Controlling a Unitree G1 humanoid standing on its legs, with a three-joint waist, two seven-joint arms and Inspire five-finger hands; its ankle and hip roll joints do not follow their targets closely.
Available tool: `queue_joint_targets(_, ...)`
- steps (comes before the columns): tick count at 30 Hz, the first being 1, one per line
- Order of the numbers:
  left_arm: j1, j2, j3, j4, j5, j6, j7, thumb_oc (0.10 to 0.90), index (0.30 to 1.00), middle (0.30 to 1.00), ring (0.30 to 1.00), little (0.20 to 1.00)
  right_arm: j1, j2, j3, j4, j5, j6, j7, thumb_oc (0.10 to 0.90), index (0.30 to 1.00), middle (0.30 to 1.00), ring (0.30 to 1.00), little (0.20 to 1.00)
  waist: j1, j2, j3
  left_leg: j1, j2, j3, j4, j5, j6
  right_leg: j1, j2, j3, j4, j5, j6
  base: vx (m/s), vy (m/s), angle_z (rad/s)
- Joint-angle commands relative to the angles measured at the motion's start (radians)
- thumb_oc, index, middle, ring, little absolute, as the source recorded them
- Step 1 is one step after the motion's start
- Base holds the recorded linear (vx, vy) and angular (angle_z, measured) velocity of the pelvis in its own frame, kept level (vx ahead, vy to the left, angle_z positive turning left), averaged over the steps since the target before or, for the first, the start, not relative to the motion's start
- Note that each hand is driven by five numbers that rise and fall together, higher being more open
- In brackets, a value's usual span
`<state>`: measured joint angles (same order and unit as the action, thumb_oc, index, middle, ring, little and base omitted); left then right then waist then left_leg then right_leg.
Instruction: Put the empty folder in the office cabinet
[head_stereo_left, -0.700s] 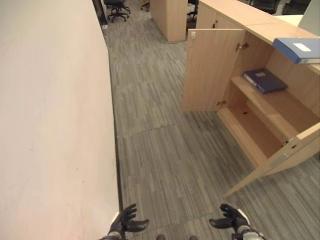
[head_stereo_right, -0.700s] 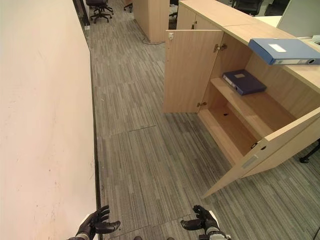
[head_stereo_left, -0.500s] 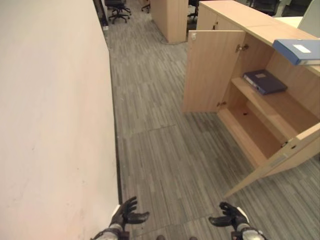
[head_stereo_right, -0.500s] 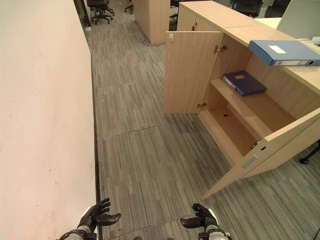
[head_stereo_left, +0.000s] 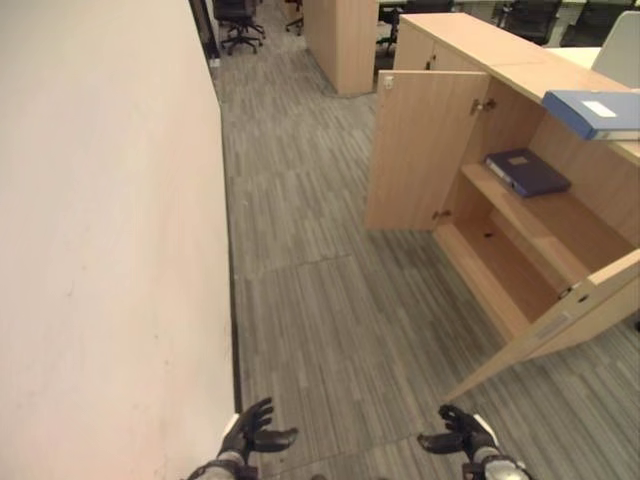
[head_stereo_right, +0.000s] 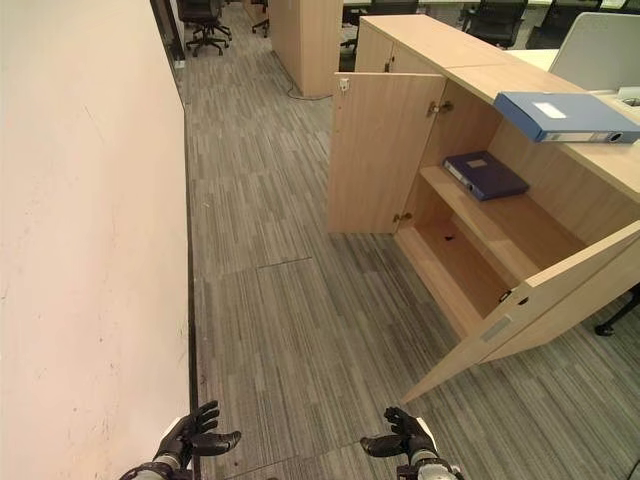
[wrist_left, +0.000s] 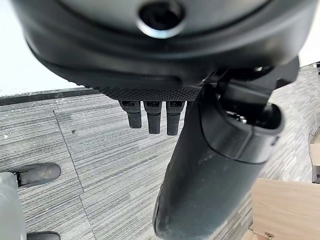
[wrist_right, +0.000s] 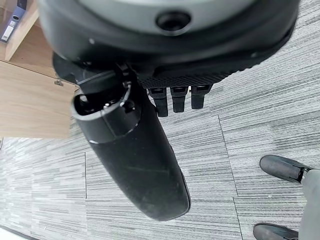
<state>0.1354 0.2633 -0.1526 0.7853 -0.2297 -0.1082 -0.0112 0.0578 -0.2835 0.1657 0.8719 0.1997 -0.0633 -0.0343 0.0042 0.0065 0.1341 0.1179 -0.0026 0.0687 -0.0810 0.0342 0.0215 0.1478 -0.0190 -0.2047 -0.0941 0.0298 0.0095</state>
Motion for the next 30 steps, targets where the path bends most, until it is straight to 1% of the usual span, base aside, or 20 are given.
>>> queue_joint_targets(1, -0.097, 0.041, -0.001, 0.006, 0.000, -0.057, -0.002, 0.800, 0.900, 0.900, 0.900, 0.900, -0.084, -0.040, 0.002, 0.006, 0.013, -0.059, -0.010, 0.800, 0.900, 0.900, 0.900, 0.900, 0.007, -0.014, -0.004, 0.019, 0.101, -0.022, -0.006, -0.075, -0.096, 0.041, -0.102, 0.001, 0.009, -0.092, 0.109, 0.00, 0.000, 0.00)
queue_joint_targets(13, -0.102, 0.042, -0.003, 0.007, 0.002, -0.055, 0.002, 0.800, 0.900, 0.900, 0.900, 0.900, -0.079, -0.037, -0.006, -0.011, 0.022, -0.061, -0.011, 0.800, 0.900, 0.900, 0.900, 0.900, 0.003, -0.012, 0.001, 0.009, 0.103, -0.030, -0.006, -0.069, -0.102, 0.039, -0.098, -0.002, 0.011, -0.096, 0.107, 0.00, -0.004, 0.01)
queue_joint_targets(21, -0.120, 0.050, -0.004, 0.016, -0.003, -0.050, 0.000, 0.800, 0.900, 0.900, 0.900, 0.900, -0.064, -0.043, -0.018, -0.036, 0.034, -0.058, -0.005, 0.800, 0.900, 0.900, 0.900, 0.900, -0.005, -0.012, 0.004, -0.003, 0.122, -0.035, 0.016, -0.066, -0.118, 0.038, -0.079, -0.008, 0.030, -0.118, 0.087, 0.00, -0.070, 0.15)
queue_joint_targets(22, -0.118, 0.050, 0.000, 0.013, -0.011, -0.047, 0.000, 0.800, 0.900, 0.900, 0.900, 0.900, -0.068, -0.047, -0.016, -0.038, 0.032, -0.056, -0.002, 0.800, 0.900, 0.900, 0.900, 0.900, -0.006, -0.012, 0.011, -0.013, 0.133, -0.036, 0.045, -0.071, -0.121, 0.029, -0.074, -0.003, 0.053, -0.130, 0.078, -0.01, -0.089, 0.08)
queue_joint_targets(23, -0.119, 0.050, 0.000, 0.013, -0.011, -0.047, 0.000, 0.800, 0.900, 0.900, 0.900, 0.900, -0.068, -0.048, -0.016, -0.038, 0.032, -0.055, -0.002, 0.800, 0.900, 0.900, 0.900, 0.900, -0.006, -0.011, 0.010, -0.015, 0.133, -0.036, 0.048, -0.072, -0.121, 0.027, -0.074, -0.003, 0.055, -0.131, 0.078, -0.05, -0.118, 0.04)
queue_joint_targets(25, -0.116, 0.051, 0.006, 0.007, -0.021, -0.046, -0.001, 0.800, 0.900, 0.900, 0.900, 0.900, -0.069, -0.058, -0.010, -0.052, 0.023, -0.055, 0.007, 0.800, 0.900, 0.900, 0.900, 0.900, -0.006, -0.012, 0.032, -0.061, 0.144, -0.040, 0.148, -0.090, -0.129, 0.008, -0.065, 0.012, 0.094, -0.153, 0.057, -0.06, -0.101, 0.03)
queue_joint_targets(26, -0.116, 0.051, 0.006, 0.007, -0.021, -0.046, -0.001, 0.800, 0.900, 0.900, 0.900, 0.900, -0.069, -0.058, -0.010, -0.052, 0.023, -0.054, 0.007, 0.800, 0.900, 0.900, 0.900, 0.900, -0.007, -0.012, 0.031, -0.066, 0.144, -0.041, 0.154, -0.093, -0.130, 0.006, -0.064, 0.011, 0.095, -0.154, 0.056, -0.03, -0.087, 0.00)
queue_joint_targets(27, -0.111, 0.052, 0.009, -0.004, -0.029, -0.046, -0.004, 0.800, 0.900, 0.900, 0.900, 0.900, -0.067, -0.060, -0.010, -0.055, 0.024, -0.055, 0.011, 0.800, 0.900, 0.900, 0.900, 0.900, -0.006, -0.014, 0.040, -0.083, 0.145, -0.036, 0.195, -0.093, -0.138, 0.006, -0.059, 0.015, 0.101, -0.162, 0.047, -0.05, -0.080, -0.01)
queue_joint_targets(28, -0.108, 0.052, 0.010, -0.019, -0.034, -0.044, -0.006, 0.800, 0.900, 0.900, 0.900, 0.900, -0.067, -0.064, -0.010, -0.061, 0.023, -0.055, 0.012, 0.800, 0.900, 0.900, 0.900, 0.900, -0.001, -0.015, 0.056, -0.113, 0.140, -0.047, 0.257, -0.088, -0.144, 0.006, -0.058, 0.021, 0.107, -0.166, 0.038, -0.09, -0.174, -0.02)
queue_joint_targets(29, -0.110, 0.047, 0.009, -0.021, -0.044, -0.045, -0.009, 0.800, 0.900, 0.900, 0.900, 0.900, -0.074, -0.072, -0.006, -0.060, 0.020, -0.055, 0.011, 0.800, 0.900, 0.900, 0.900, 0.900, 0.011, -0.025, 0.085, -0.189, 0.129, -0.085, 0.392, -0.033, -0.150, 0.007, -0.059, 0.031, 0.117, -0.167, 0.020, -0.08, -0.131, 0.03)
queue_joint_targets(30, -0.111, 0.047, 0.009, -0.020, -0.044, -0.045, -0.009, 0.800, 0.900, 0.900, 0.900, 0.900, -0.075, -0.072, -0.006, -0.060, 0.020, -0.055, 0.011, 0.800, 0.900, 0.900, 0.900, 0.900, 0.009, -0.024, 0.084, -0.195, 0.129, -0.088, 0.399, -0.036, -0.151, 0.005, -0.057, 0.028, 0.118, -0.168, 0.020, -0.03, -0.170, 0.05)
